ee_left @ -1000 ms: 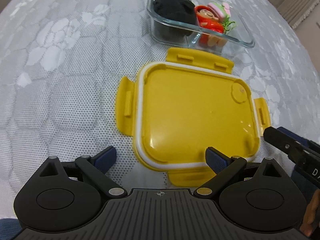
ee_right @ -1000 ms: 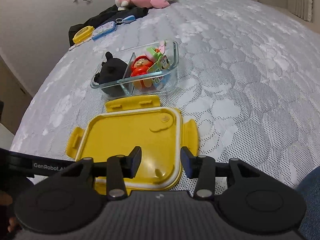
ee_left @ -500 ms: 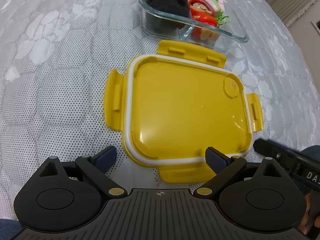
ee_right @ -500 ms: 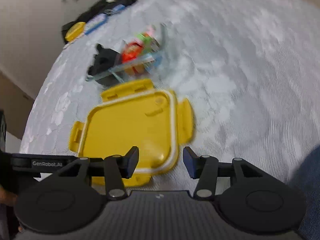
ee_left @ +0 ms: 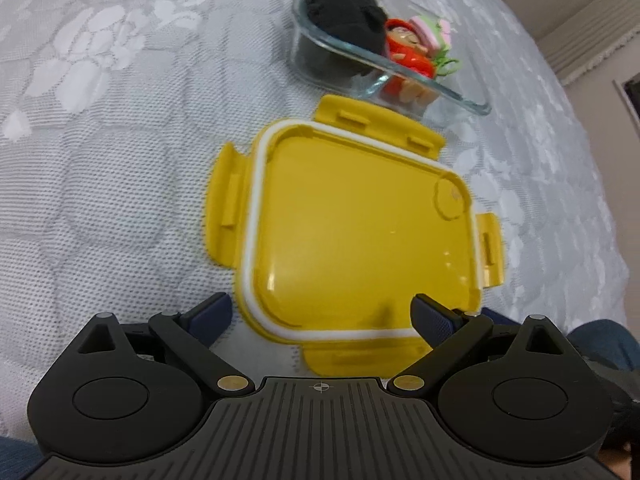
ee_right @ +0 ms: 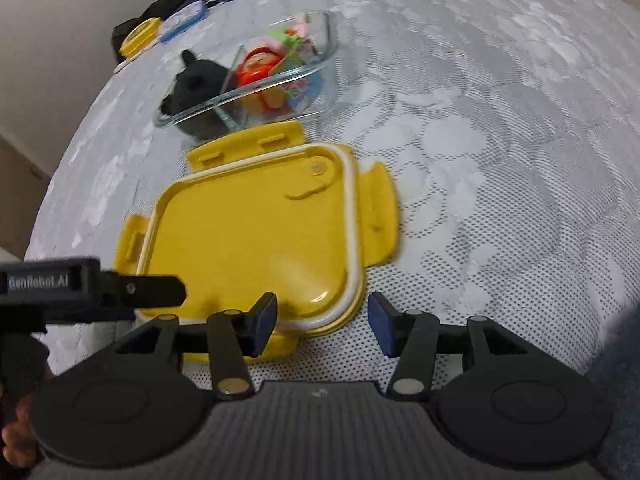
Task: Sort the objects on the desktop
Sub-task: 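Grasp the rim of the yellow lid with the right gripper, then lift the yellow lid up on its edge with the right gripper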
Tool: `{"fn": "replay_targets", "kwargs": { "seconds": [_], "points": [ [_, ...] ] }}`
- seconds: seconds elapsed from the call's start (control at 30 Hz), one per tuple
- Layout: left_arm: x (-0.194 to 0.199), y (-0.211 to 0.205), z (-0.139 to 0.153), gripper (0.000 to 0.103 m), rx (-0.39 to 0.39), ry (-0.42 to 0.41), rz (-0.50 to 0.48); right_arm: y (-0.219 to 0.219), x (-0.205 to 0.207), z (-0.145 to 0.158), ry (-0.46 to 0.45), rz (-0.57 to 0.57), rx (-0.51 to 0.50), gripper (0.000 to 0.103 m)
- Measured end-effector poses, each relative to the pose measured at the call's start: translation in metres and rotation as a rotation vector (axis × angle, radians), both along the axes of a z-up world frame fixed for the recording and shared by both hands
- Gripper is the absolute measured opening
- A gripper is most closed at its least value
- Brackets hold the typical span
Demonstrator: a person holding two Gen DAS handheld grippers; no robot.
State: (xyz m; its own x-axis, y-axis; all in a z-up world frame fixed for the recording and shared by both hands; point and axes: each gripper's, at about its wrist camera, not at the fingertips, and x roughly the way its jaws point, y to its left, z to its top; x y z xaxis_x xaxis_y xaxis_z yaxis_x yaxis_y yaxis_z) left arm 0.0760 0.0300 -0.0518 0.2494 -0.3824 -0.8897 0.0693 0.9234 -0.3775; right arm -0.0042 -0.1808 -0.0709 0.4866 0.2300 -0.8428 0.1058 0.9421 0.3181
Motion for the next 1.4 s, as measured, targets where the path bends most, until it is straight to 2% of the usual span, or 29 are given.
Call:
{"fn": "replay_targets", "kwargs": {
  "seconds": [0.47, 0.73, 1.0, 1.17, 1.4],
  "points": [
    [-0.003, 0.005, 0.006, 0.099, -0.045, -0.045, 0.014, -0.007, 0.0, 0.008, -0.03, -0.024, 0.048, 0.057],
    [-0.004, 0.016, 0.013, 0.099, -0.128, -0.102, 0.073, -0.009, -0.002, 0.016, -0.084, -0.035, 0.05, 0.058],
    [-0.004, 0.028, 0.021, 0.099, -0.219, -0.163, 0.135, -0.017, -0.002, 0.027, -0.132, -0.077, 0.114, 0.06],
    [-0.005, 0.037, 0.031, 0.099, -0.301, -0.243, 0.164, -0.025, -0.006, 0.043, -0.225, -0.101, 0.166, 0.061],
    [0.002, 0.041, 0.037, 0.099, -0.331, -0.297, 0.183, -0.023, 0.001, 0.055, -0.293, -0.086, 0.152, 0.061]
  ]
}}
